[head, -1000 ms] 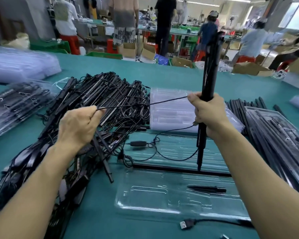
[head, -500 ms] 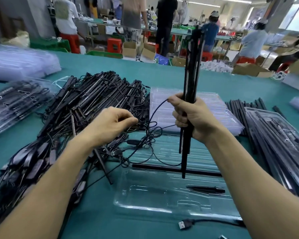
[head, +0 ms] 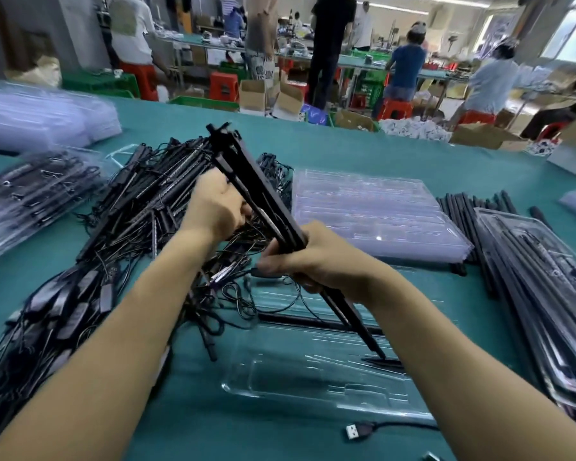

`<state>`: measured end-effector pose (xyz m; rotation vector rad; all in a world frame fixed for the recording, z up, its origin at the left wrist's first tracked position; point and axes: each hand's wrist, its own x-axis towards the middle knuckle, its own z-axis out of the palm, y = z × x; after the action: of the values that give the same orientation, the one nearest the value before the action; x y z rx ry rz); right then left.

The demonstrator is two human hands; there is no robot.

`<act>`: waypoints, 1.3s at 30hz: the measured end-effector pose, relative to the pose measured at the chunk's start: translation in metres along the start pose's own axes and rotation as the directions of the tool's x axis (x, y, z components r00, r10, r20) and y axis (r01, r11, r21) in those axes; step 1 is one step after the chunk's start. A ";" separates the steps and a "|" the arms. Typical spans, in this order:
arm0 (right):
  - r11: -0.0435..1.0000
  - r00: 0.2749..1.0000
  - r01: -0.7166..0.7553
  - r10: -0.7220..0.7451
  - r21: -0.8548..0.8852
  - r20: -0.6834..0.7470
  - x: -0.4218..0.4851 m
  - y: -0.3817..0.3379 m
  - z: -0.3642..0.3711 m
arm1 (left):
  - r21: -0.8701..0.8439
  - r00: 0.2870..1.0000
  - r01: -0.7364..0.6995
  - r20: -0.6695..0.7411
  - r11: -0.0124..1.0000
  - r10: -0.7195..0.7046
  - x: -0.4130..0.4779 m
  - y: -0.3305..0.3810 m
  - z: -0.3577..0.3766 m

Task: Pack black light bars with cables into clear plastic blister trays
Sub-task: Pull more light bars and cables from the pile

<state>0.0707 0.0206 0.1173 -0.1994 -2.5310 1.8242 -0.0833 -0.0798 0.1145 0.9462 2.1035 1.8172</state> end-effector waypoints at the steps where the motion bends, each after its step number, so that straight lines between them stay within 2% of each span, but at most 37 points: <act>1: 1.000 0.998 -0.031 0.032 -0.002 0.060 -0.003 0.000 -0.003 | -0.121 0.997 -0.001 -0.075 0.993 -0.008 0.001 0.001 -0.005; 3: 0.995 0.983 -0.084 0.091 -0.051 0.158 -0.008 0.002 -0.008 | -0.374 0.977 0.004 -0.197 0.927 -0.084 0.007 0.003 -0.016; 5: 0.987 0.980 -0.114 0.130 -0.110 0.153 -0.011 0.004 -0.007 | -0.497 0.964 0.034 -0.211 0.867 -0.159 0.014 0.003 -0.026; 7: 0.988 0.989 -0.137 0.140 -0.067 0.042 -0.009 0.008 -0.004 | -0.406 0.978 0.097 -0.131 0.909 -0.163 0.012 0.003 -0.030; 9: 0.988 0.983 -0.136 0.143 0.067 -0.116 -0.005 0.010 -0.004 | -0.267 0.990 0.139 0.040 0.954 -0.133 0.004 0.004 -0.027; 12: 0.974 0.960 -0.063 0.119 0.219 -0.254 0.000 0.011 -0.010 | -0.146 0.962 0.175 0.234 0.974 -0.138 -0.003 0.007 -0.027; 16: 0.993 0.962 0.004 0.029 0.121 -0.273 0.002 0.011 -0.005 | -0.116 0.907 0.227 0.387 0.967 -0.167 -0.002 0.016 -0.030; 19: 0.998 0.940 0.060 -0.049 0.023 -0.339 0.012 0.007 0.014 | -0.075 0.893 0.198 0.426 0.977 -0.148 -0.004 0.019 -0.025; 21: 0.990 0.901 0.074 -0.118 -0.121 -0.418 0.022 0.007 0.034 | -0.106 0.905 0.181 0.407 0.978 -0.123 -0.007 0.020 -0.020; 24: 0.964 0.834 0.044 -0.180 -0.262 -0.521 0.034 0.007 0.064 | -0.330 0.914 0.292 0.373 0.898 -0.161 -0.011 0.021 -0.017; 26: 0.972 0.778 0.035 -0.171 -0.231 -0.604 0.041 0.006 0.074 | -0.419 0.913 0.330 0.369 0.846 -0.174 -0.014 0.022 -0.018; 28: 0.987 0.713 0.078 -0.154 -0.141 -0.685 0.047 0.001 0.074 | -0.423 0.942 0.267 0.303 0.866 -0.142 -0.012 0.021 -0.022; 31: 0.992 0.596 0.082 -0.127 -0.097 -0.793 0.054 -0.012 0.062 | -0.370 0.966 0.165 0.248 0.914 -0.074 -0.010 0.021 -0.026; 35: 0.992 0.499 0.128 -0.074 -0.011 -0.863 0.058 -0.020 0.041 | -0.234 0.986 0.082 0.162 0.969 -0.044 -0.010 0.016 -0.030; 37: 0.974 0.509 0.198 -0.007 0.109 -0.861 0.054 -0.021 0.032 | -0.026 0.998 -0.023 0.056 0.999 0.025 -0.012 0.014 -0.033; 39: 0.907 0.541 0.335 0.037 0.256 -0.840 0.048 -0.023 0.021 | 0.091 0.997 -0.065 -0.027 0.994 0.068 -0.014 0.014 -0.037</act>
<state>0.0193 -0.0014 0.1297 -0.6360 -1.4309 1.5530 -0.0878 -0.1172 0.1319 1.0284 2.2142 1.7923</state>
